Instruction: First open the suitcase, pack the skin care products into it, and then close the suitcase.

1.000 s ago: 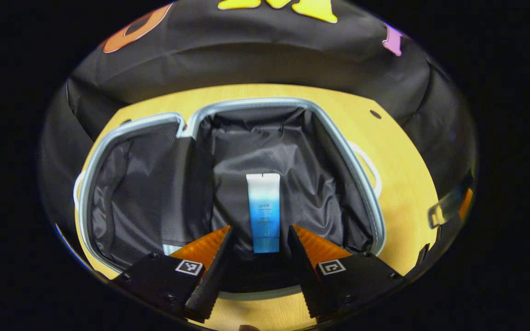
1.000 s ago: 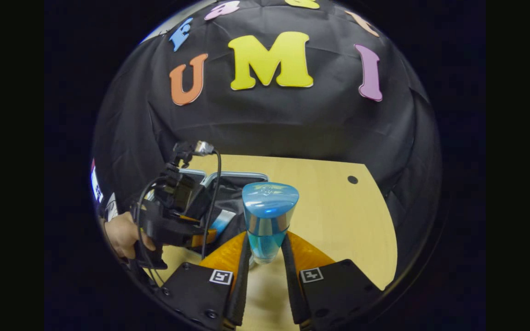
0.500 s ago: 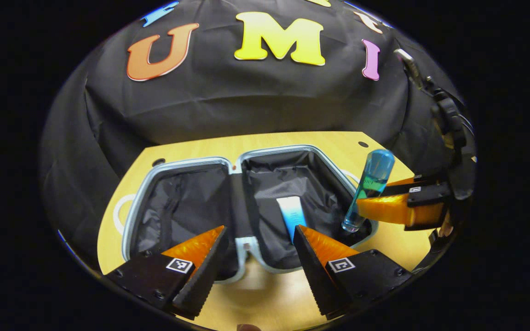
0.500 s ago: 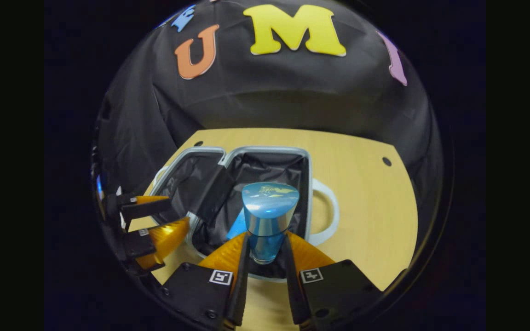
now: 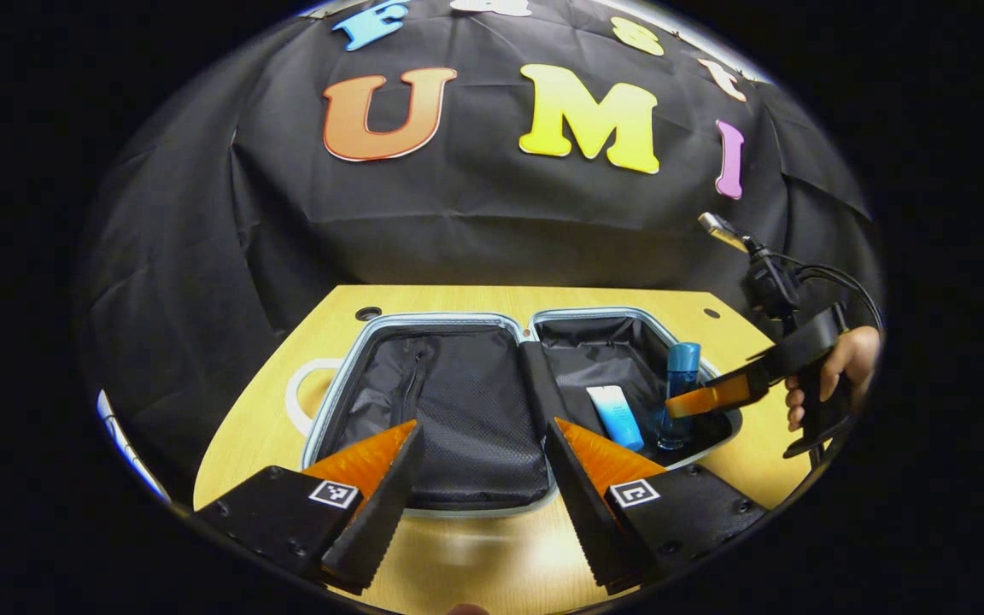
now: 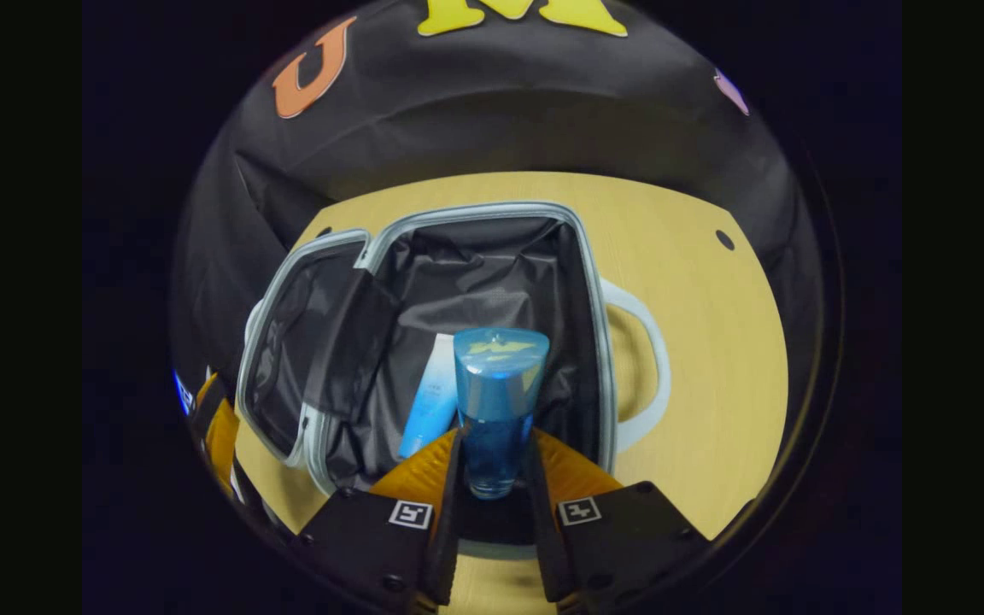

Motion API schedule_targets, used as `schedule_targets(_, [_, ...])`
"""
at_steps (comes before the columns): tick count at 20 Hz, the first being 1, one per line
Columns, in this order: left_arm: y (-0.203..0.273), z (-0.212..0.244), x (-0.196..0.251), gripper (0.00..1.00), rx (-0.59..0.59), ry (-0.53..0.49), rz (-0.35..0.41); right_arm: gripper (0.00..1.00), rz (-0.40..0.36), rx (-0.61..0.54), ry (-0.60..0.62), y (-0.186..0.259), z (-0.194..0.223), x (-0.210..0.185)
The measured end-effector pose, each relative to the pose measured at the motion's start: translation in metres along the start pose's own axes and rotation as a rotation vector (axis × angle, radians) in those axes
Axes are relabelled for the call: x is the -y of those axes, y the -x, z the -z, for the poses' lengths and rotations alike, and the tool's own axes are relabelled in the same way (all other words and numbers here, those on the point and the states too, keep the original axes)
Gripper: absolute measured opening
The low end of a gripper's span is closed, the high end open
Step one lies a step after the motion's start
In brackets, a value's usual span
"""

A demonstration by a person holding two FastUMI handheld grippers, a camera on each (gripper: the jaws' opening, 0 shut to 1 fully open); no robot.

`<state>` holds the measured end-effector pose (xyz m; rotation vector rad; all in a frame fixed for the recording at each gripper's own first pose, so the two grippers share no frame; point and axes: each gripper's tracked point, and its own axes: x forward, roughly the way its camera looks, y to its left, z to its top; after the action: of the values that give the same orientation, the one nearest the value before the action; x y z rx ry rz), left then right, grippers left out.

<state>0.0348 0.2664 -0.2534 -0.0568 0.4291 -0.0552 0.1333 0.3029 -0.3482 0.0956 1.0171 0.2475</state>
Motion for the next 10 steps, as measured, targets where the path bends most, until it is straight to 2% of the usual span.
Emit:
schedule_targets(4, [0.004, -0.009, -0.016, 0.91, 0.051, 0.005, -0.021, 0.34, 0.034, -0.042, -0.038, -0.018, -0.006, -0.001])
schedule_targets(7, [0.005, -0.026, -0.018, 0.91, 0.119, -0.018, 0.000, 0.37, 0.061, -0.105, -0.076, -0.030, 0.006, 0.001])
schedule_targets(10, [0.010, -0.045, -0.008, 0.91, 0.197, -0.027, 0.049, 0.36, 0.096, -0.089, -0.100, -0.033, 0.007, 0.005])
